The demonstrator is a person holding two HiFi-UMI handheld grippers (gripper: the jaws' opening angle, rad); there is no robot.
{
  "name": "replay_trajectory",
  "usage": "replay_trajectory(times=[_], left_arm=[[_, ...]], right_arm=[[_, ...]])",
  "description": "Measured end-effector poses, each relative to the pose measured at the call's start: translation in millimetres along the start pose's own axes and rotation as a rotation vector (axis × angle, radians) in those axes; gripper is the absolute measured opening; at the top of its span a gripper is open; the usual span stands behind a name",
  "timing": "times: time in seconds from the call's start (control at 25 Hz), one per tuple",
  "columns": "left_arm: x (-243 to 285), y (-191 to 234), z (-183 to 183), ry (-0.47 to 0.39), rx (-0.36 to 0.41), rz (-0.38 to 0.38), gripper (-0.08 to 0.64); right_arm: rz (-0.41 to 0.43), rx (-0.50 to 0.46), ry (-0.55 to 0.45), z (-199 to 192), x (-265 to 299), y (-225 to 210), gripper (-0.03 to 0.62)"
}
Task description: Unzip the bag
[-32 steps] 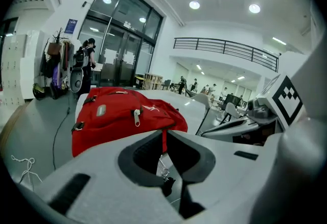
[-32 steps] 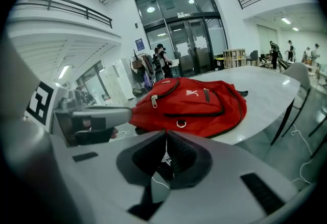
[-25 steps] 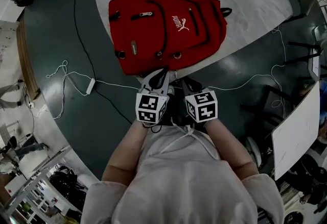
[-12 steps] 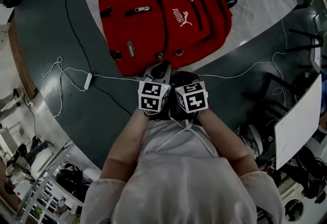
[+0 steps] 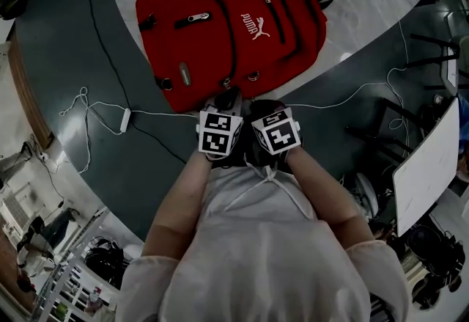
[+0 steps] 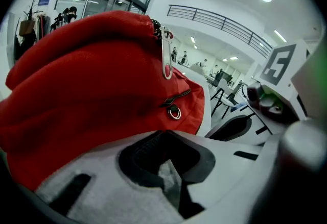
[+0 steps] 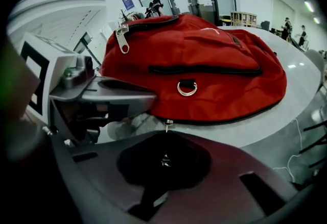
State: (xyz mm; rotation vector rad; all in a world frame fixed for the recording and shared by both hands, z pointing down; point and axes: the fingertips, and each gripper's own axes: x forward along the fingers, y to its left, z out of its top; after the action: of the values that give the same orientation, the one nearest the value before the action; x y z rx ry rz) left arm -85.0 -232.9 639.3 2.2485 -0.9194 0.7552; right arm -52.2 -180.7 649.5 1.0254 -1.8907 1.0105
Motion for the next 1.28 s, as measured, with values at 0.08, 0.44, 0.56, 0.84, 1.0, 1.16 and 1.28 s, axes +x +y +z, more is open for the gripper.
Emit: replay_trajectory(times=[0.08,0.44,0.56,0.84,1.0,1.16,1.28], left_arm=[[1,0,-2,0.007,0.023,0.008,0.034],[1,0,-3,0.027,0.047,0.072,0.031],[2,-1,0,0.029,0.042,0.106,0.031],[2,5,1,0.021,-0.016,0.224,0.031],[3,5,-3,0.032,-0.032,0.274,0.029],[4,7,-4,0.046,-0.037,0.309,0.028],[3,6,-5,0.05,-0.058,0.332,0.028]], right_arm=[[0.003,-0.025,0.009,-1,-3,-4,0.028],[0.063,-0.167,0.046,-1,-12,-16,0.028],[0.091,-0.197,0.064,-2,-16,-28,0.028],[0.136,-0.27,0.099,-5,-26,-59,0.028],[0.139,-0.316,0.104,-8,-28,-80,0.028],[0.156,-0.326,0.117,-9,-33,-95,0.028],[0.152,-0.335,0.13,-8,-38,-108,0.028]])
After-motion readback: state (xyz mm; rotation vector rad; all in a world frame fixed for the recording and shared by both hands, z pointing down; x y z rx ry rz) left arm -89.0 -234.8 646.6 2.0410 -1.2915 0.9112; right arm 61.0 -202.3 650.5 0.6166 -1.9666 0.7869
